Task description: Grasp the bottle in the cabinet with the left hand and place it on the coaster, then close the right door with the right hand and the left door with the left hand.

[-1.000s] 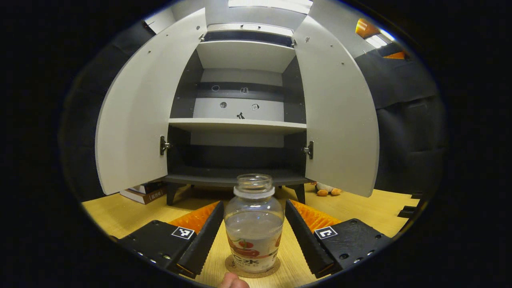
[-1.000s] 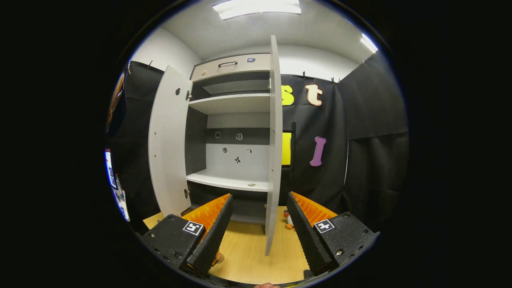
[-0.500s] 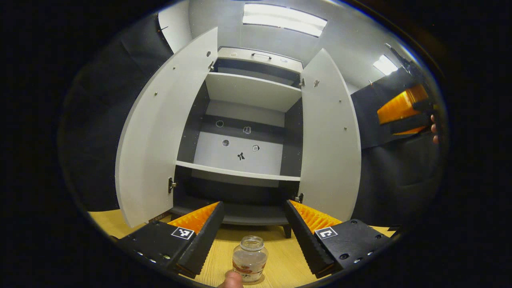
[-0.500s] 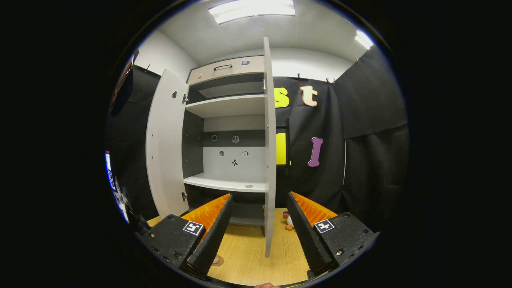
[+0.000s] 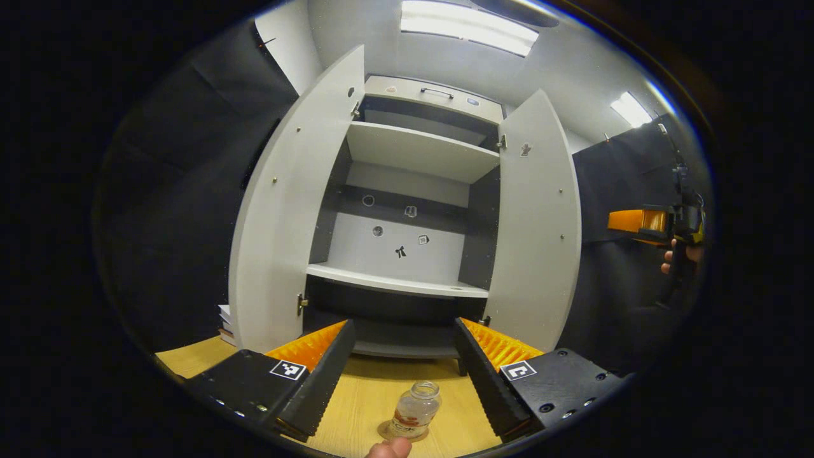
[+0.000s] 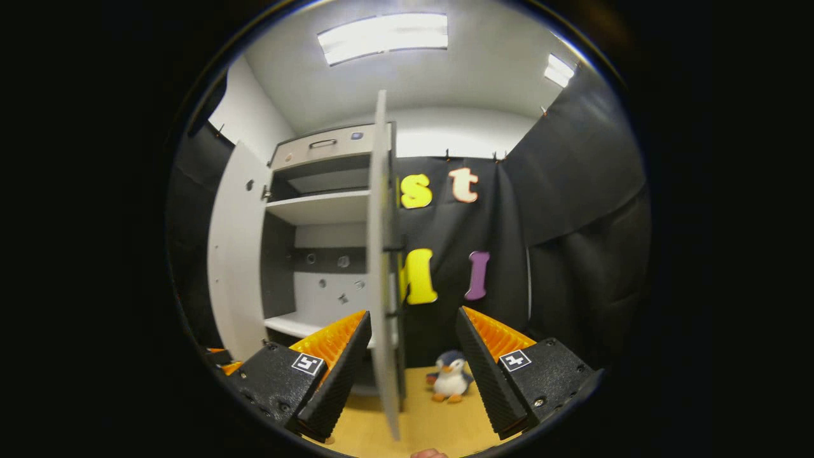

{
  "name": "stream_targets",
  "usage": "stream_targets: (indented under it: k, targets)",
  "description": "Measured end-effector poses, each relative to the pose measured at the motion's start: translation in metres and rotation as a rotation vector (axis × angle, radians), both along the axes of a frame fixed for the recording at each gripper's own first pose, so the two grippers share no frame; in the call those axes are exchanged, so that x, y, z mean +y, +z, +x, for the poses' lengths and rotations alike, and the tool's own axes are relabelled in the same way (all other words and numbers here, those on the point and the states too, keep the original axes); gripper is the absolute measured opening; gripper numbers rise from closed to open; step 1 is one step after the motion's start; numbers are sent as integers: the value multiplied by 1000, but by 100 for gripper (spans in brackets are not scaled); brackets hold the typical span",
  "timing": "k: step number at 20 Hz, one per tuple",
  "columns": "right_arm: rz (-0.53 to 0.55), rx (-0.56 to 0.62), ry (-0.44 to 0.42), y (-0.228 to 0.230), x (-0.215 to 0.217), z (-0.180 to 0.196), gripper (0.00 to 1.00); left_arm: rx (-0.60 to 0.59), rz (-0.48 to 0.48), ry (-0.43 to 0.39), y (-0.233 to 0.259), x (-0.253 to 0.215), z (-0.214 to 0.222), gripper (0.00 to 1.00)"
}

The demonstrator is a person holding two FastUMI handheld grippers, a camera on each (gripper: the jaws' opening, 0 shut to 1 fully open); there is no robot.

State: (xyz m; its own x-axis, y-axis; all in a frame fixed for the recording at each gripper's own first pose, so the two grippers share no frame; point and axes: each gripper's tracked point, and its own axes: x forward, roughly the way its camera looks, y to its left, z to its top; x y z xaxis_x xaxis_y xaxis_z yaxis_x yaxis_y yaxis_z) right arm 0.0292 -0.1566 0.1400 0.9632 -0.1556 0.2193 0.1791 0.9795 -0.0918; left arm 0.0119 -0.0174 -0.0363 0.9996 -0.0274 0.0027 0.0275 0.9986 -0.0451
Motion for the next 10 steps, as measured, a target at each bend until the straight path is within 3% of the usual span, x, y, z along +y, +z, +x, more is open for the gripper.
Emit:
stream_targets:
  k: [6,7,10]
  targets:
    - [-26,36,-26,40,-43,69,83,43,18,11,-12,3,-7,99]
    - [-21,38,-25,42,-44,78,83,46,15,8,-12,1,-7,95]
    - [-9,55,-13,39,-36,92,83,44,22,13,-12,2,-8,95]
